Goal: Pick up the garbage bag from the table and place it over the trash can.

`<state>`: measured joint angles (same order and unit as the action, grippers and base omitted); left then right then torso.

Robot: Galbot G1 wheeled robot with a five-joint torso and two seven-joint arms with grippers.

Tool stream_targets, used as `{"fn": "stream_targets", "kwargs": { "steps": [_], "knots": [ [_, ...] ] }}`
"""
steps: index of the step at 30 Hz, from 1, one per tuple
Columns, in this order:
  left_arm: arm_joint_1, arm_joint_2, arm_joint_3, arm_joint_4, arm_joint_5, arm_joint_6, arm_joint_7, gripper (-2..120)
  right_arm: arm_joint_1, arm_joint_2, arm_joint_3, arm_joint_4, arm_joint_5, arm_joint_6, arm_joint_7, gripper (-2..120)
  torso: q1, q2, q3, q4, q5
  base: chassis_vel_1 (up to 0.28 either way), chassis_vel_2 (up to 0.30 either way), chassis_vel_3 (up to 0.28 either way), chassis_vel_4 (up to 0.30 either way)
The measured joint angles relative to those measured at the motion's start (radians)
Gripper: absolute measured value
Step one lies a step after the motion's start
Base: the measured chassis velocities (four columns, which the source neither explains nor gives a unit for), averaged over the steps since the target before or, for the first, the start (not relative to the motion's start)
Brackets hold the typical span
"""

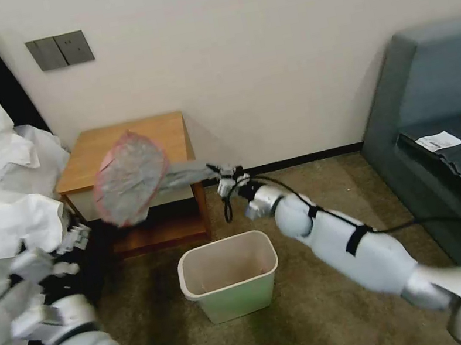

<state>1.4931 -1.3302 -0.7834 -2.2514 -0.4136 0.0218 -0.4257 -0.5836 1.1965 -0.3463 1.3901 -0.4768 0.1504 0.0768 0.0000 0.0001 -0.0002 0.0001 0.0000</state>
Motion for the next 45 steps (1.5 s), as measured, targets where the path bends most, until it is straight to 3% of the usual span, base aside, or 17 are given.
{"fn": "stream_targets", "kwargs": {
  "steps": [10,27,33,44,45],
  "knots": [
    [-0.004,-0.004,0.017,0.024,0.01,0.009,0.001,99,-0.154,-0.131,-0.027,0.271,0.041,-0.12,-0.063,0,0.0,0.0,0.0,-0.0001,0.0,0.0,0.0,0.0,0.0],
    [0.006,-0.01,0.045,0.021,0.039,-0.001,-0.001,99,-0.302,-0.327,-0.017,0.392,0.066,-0.122,-0.066,0,0.0,0.0,0.0,-0.0002,0.0,0.0,0.0,0.0,0.0],
    [0.005,-0.012,0.071,0.014,0.053,-0.001,-0.003,99,-0.305,-0.35,-0.018,0.398,0.11,-0.112,-0.074,0,0.0,0.0,0.0,-0.0002,0.0,0.0,0.0,0.0,0.0],
    [0.023,-0.011,0.097,-0.002,0.072,-0.002,-0.005,99,-0.26,-0.369,-0.048,0.393,0.239,-0.082,-0.168,45,0.0,0.0,0.0,0.0001,0.0001,0.0,0.0,0.0,0.0],
    [0.023,-0.011,0.097,-0.002,0.072,-0.002,-0.005,99,-0.26,-0.369,-0.048,0.393,0.239,-0.082,-0.168,45,0.0,0.0,0.0,0.0001,0.0001,0.0,0.0,0.0,0.0]
  ]
}}
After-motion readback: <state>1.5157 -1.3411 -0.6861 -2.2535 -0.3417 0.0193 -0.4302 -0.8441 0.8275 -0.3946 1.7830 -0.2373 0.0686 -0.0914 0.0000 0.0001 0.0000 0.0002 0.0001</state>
